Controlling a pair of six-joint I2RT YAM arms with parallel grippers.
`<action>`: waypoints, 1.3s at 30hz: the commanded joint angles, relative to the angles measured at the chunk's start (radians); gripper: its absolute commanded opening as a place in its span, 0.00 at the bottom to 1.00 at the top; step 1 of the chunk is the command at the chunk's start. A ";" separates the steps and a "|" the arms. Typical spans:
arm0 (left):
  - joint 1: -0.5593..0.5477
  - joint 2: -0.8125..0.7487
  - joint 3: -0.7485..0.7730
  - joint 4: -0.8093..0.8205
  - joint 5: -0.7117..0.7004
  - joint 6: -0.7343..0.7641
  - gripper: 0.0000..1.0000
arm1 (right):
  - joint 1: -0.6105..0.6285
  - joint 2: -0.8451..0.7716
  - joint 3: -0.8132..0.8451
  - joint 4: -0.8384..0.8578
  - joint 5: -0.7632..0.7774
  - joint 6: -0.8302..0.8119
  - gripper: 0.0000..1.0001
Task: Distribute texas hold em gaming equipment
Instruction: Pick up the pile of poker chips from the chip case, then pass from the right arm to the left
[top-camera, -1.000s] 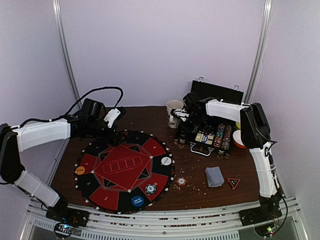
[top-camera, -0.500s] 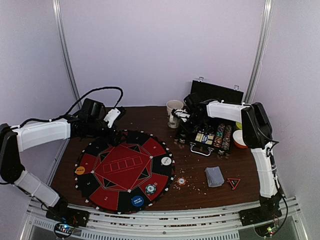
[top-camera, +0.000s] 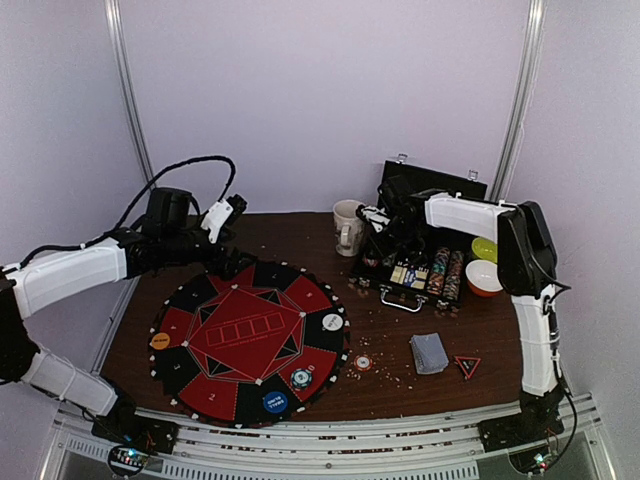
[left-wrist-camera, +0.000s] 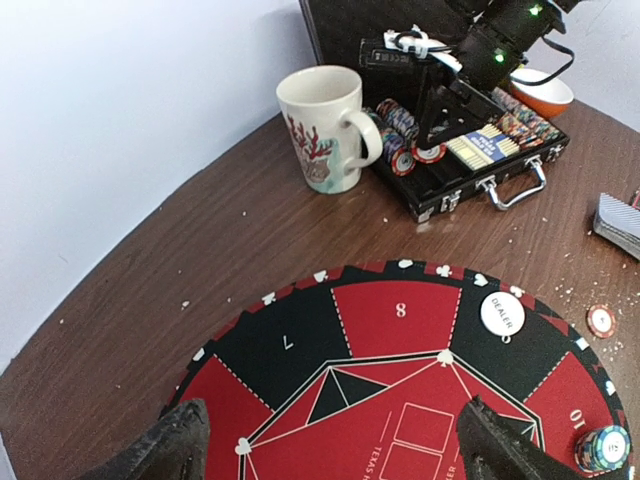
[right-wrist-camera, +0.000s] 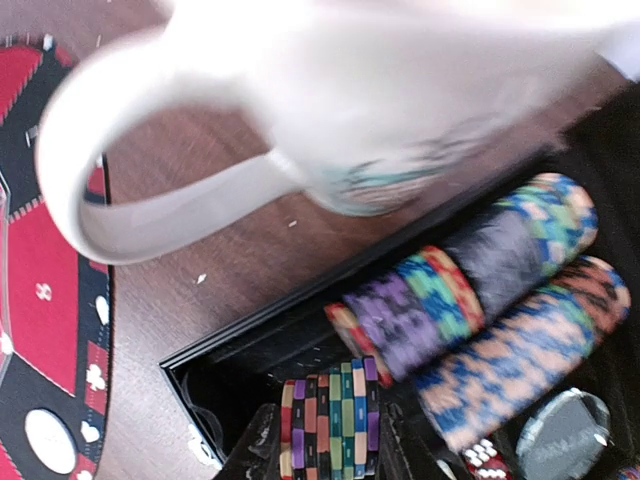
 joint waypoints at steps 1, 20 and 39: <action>0.007 -0.053 -0.042 0.133 0.090 0.025 0.89 | -0.028 -0.077 0.004 -0.004 -0.034 0.091 0.00; -0.302 0.165 0.050 0.287 -0.144 0.324 0.98 | 0.038 -0.297 -0.226 0.164 -0.411 0.591 0.00; -0.330 0.357 0.171 0.214 -0.132 0.199 0.73 | 0.230 -0.245 -0.335 0.516 -0.552 0.866 0.00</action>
